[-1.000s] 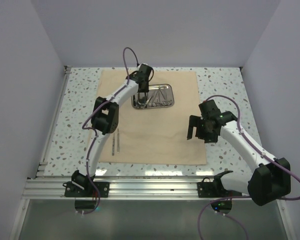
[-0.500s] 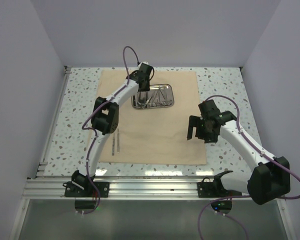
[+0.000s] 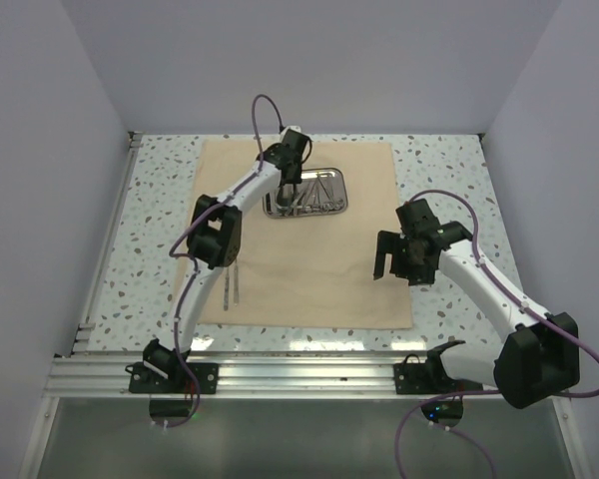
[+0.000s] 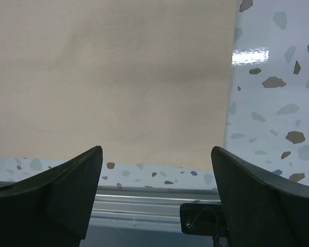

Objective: Open and lay out the surgical kit
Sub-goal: Pick up the medical item from the container.

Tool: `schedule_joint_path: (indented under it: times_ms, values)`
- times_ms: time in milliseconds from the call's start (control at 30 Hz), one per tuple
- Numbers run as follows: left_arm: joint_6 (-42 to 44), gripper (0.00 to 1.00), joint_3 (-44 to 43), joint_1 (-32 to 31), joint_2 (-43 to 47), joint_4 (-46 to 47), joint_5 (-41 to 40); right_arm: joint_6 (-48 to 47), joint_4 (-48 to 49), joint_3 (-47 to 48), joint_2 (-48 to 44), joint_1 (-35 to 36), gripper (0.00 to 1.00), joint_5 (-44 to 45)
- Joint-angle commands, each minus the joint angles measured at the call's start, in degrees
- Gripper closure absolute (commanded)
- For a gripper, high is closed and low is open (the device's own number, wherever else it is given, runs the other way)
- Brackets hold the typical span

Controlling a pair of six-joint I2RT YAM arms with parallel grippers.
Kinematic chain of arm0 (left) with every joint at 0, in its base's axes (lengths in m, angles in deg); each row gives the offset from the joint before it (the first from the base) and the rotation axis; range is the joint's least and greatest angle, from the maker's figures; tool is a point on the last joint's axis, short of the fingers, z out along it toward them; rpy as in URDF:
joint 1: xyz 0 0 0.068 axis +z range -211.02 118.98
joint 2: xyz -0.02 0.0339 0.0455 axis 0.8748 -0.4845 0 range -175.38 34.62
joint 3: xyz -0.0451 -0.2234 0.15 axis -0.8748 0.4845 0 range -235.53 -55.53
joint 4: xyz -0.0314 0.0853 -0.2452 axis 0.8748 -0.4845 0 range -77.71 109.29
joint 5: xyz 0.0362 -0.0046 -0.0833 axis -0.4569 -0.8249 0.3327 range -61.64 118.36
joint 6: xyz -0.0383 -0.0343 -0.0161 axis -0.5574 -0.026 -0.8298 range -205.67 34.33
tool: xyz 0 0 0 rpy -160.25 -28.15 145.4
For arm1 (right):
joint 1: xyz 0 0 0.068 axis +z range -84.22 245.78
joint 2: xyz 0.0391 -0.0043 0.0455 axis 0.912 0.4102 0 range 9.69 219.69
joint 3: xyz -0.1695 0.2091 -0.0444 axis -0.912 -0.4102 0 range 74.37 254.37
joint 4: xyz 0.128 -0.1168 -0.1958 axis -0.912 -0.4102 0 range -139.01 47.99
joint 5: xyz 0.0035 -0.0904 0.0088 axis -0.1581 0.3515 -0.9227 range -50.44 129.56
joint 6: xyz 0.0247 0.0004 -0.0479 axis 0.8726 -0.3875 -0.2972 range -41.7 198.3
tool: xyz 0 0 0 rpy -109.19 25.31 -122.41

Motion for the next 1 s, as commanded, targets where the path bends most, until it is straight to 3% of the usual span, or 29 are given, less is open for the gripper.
schedule_joint_path:
  times_ms: [0, 200, 300, 533, 867, 967]
  values:
    - [2.9, 0.58, -1.59, -0.29, -3.25, -1.48, -2.28, -0.94, 0.93, 1.52, -0.03, -0.22, 0.1, 1.34]
    - [3.78, 0.62, -2.03, -0.29, -4.93, -5.08, -6.15, -1.03, 1.28, 1.52, 0.58, -0.22, 0.1, 1.34]
    - [3.08, 0.72, -0.63, 0.15, -4.93, -5.96, -4.57, -1.2, 1.63, 1.44, 1.2, -0.21, 0.1, 1.25]
    - [1.49, 0.78, 2.63, 0.68, -5.72, -7.71, -1.14, -1.64, 1.98, 1.79, 1.99, -0.13, 0.1, 1.16]
    - [1.49, 0.99, 3.68, 0.68, -6.77, -8.07, 1.41, -2.08, 2.16, 1.79, 2.25, -0.13, 0.1, 1.33]
    - [1.76, 1.0, 3.68, 0.68, -6.86, -8.25, 1.5, -2.17, 2.16, 1.7, 2.25, -0.21, 0.1, 1.33]
